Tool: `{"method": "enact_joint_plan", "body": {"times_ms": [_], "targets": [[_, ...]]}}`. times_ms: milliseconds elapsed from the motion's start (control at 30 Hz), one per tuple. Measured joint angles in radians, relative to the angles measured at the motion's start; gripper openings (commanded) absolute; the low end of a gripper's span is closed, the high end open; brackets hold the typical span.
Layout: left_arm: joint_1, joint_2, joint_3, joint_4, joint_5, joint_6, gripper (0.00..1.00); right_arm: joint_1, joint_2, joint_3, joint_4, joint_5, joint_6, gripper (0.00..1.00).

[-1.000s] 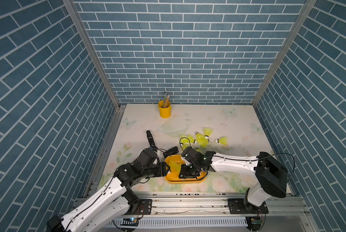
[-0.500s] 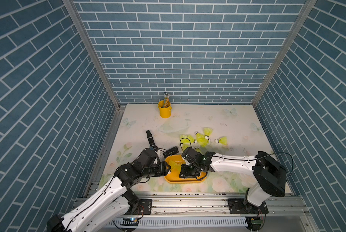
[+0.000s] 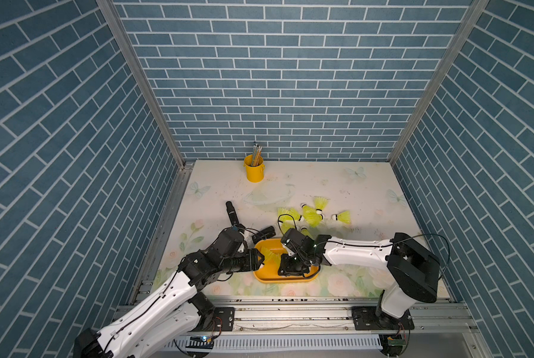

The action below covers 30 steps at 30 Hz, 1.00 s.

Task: Put the shuttlecocks into the storage box
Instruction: Place the shuttlecock in the storage box.

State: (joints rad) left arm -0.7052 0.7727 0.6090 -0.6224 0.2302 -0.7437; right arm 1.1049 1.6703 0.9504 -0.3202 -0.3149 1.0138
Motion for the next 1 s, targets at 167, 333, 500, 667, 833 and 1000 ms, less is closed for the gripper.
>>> {"method": "enact_joint_plan", "body": {"times_ms": [167,333,500,667,833,1000], "targets": [[0.0,0.0,0.0,0.008,0.004,0.0,0.68,0.0,0.0,0.0,0.005,-0.001,0.002,0.37],[0.0,0.005,0.0,0.011,0.011,0.0,0.68,0.0,0.0,0.0,0.007,-0.002,0.002,0.4],[0.0,0.008,0.0,0.015,0.017,0.0,0.68,0.0,0.0,0.0,0.006,-0.003,0.002,0.4],[0.0,0.008,-0.001,0.016,0.018,0.0,0.68,-0.002,0.0,0.0,0.006,-0.003,0.002,0.4],[0.0,0.007,-0.003,0.021,0.018,0.0,0.68,-0.002,0.0,0.005,0.007,-0.003,0.002,0.4],[0.0,0.007,-0.003,0.022,0.018,0.0,0.68,-0.002,0.009,0.011,0.011,-0.005,0.002,0.41]]}}
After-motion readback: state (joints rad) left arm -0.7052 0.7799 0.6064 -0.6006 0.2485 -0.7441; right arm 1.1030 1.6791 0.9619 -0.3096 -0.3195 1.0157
